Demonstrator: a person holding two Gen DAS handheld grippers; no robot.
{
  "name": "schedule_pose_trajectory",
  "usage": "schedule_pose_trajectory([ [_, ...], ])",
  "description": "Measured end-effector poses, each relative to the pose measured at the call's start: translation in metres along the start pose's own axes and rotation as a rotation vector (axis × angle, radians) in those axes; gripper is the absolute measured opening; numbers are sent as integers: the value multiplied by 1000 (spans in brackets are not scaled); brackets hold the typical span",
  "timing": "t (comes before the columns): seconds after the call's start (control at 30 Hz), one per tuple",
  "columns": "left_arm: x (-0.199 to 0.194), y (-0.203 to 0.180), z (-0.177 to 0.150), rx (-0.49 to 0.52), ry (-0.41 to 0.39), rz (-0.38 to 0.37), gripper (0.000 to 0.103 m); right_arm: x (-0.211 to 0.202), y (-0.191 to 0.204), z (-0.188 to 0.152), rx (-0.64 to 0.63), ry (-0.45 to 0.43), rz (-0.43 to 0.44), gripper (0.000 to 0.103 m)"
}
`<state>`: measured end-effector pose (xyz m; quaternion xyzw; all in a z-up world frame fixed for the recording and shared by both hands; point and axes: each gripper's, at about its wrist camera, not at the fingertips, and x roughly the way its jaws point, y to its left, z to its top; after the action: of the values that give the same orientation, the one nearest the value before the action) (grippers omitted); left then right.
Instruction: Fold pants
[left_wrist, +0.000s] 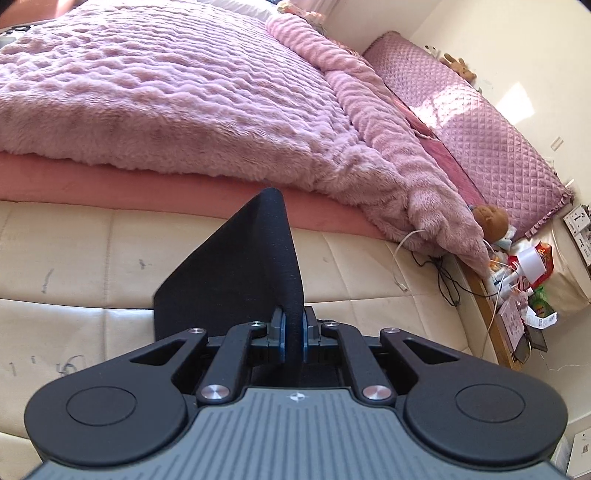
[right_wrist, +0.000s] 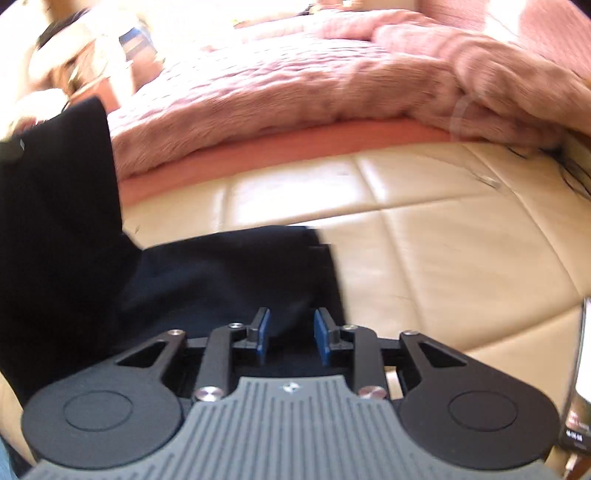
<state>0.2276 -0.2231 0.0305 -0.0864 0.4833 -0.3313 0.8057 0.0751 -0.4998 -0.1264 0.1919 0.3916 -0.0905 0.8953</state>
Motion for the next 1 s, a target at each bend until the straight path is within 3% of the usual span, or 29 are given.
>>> schedule_pose_trajectory([
  [0.37, 71, -19, -15, -35, 92, -70, 8, -2, -35, -5, 223, 3, 156, 26],
  [0.67, 95, 16, -30, -128, 133, -75, 8, 15, -51, -8, 404, 22, 252, 28],
  [0.77, 95, 24, -33, -156, 126, -87, 7, 29, -50, -7, 439, 52, 273, 28],
  [0.9, 91, 30, -30, -170, 112, -101, 8, 50, -48, -9, 476, 112, 239, 35],
  [1.0, 89, 32, -28, -171, 106, -109, 8, 59, -52, -8, 531, 102, 232, 35],
])
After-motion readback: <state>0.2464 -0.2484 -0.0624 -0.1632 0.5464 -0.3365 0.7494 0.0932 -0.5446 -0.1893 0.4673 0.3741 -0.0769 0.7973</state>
